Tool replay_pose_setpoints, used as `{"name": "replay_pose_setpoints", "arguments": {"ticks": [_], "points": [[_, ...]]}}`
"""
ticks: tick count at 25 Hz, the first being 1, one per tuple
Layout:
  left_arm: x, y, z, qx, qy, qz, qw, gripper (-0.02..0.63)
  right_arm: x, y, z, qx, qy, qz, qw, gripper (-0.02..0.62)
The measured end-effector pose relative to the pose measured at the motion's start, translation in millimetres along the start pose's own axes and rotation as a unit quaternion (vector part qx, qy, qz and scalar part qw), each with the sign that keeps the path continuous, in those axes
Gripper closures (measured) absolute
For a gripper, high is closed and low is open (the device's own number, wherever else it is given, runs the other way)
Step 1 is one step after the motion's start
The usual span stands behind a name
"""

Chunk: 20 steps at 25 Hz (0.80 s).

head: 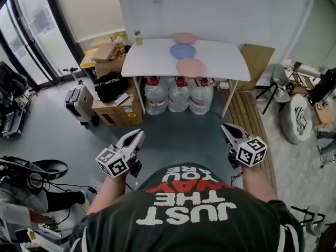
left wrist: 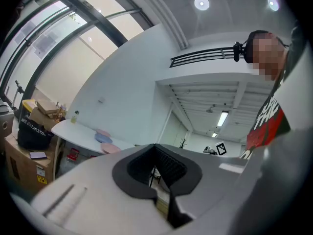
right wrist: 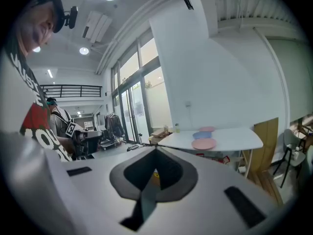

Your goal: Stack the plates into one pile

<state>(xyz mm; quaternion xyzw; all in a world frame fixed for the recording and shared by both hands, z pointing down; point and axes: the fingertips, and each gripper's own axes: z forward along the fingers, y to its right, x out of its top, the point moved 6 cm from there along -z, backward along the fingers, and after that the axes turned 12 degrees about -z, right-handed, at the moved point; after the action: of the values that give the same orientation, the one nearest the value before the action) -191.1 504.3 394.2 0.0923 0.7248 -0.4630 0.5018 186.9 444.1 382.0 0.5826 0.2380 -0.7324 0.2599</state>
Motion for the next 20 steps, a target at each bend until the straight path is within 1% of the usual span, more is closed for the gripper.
{"name": "replay_pose_setpoints", "arguments": {"ticks": [9,14,20], "points": [[-7,9,13,0.008,-0.005,-0.001,1.0000,0.598,-2,11,-7,0.000,0.008,0.011,1.000,0.591],[-18,30,40,0.011,-0.010,0.003,0.9999,0.598,-6,29,-25,0.015,0.005,-0.001,1.000,0.591],[-46,52,79,0.019,-0.008,-0.014,0.9997,0.598,-25,62,-51,0.037,-0.002,-0.003,0.999,0.590]]}}
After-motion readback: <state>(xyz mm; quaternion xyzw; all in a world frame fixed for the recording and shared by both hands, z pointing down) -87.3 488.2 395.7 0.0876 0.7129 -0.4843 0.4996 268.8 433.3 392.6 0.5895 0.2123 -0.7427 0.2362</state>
